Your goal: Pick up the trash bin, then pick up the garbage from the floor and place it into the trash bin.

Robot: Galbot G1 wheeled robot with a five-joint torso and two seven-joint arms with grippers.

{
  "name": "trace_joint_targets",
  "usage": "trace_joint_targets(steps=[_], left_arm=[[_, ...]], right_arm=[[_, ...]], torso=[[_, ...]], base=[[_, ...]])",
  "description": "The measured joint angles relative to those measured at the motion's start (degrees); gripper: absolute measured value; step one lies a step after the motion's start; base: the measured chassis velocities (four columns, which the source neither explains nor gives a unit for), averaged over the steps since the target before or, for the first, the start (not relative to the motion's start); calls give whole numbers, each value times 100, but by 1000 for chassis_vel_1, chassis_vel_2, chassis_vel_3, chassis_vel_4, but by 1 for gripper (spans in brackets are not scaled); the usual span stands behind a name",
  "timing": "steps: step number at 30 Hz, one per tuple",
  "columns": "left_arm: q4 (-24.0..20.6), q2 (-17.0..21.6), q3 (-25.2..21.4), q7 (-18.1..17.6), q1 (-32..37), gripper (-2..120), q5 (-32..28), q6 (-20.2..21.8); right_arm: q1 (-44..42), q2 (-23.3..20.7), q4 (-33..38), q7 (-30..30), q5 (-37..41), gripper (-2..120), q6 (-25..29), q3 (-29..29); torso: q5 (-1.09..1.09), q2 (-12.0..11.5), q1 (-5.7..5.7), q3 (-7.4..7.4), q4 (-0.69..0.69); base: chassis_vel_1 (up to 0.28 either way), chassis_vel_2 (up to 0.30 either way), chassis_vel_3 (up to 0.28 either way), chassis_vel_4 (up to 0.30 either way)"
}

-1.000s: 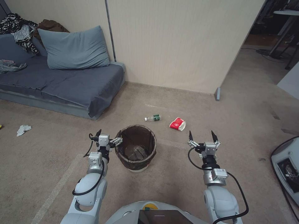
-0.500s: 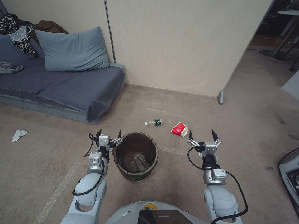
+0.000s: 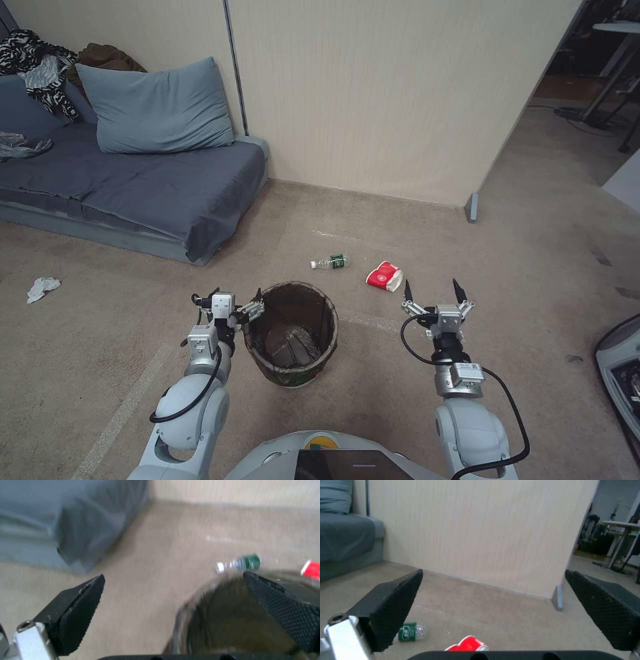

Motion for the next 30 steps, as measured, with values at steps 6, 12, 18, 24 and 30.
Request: trace_joint_targets(steps=[6,12,18,24,30], left_arm=[[-20,54,-30,-52,-51,99,-412,655],[114,71,-48,41,-132,100,-467,924],[400,67,-53,81,-219,99,-488,1043],[606,51,-77,87,-261,99,-492,1054],[811,-2,-90,78,-337,99,-493,1045]], right_arm=[[-18,0,22,-5,0,100,-4,-9],[-48,0,43,-27,5,100,-3,-6],[-62,0,54,-67,8,100,11,-2],[-83,0,52,-99,4,100,36,-9],[-98,0,43,-118,-2,100,70,-12]], torso=[[0,0,0,0,0],[0,0,0,0,-1],[0,0,0,0,0],[0,0,0,0,0],[0,0,0,0,-1]], base=[[0,0,0,0],[0,0,0,0],[0,0,0,0],[0,0,0,0],[0,0,0,0]])
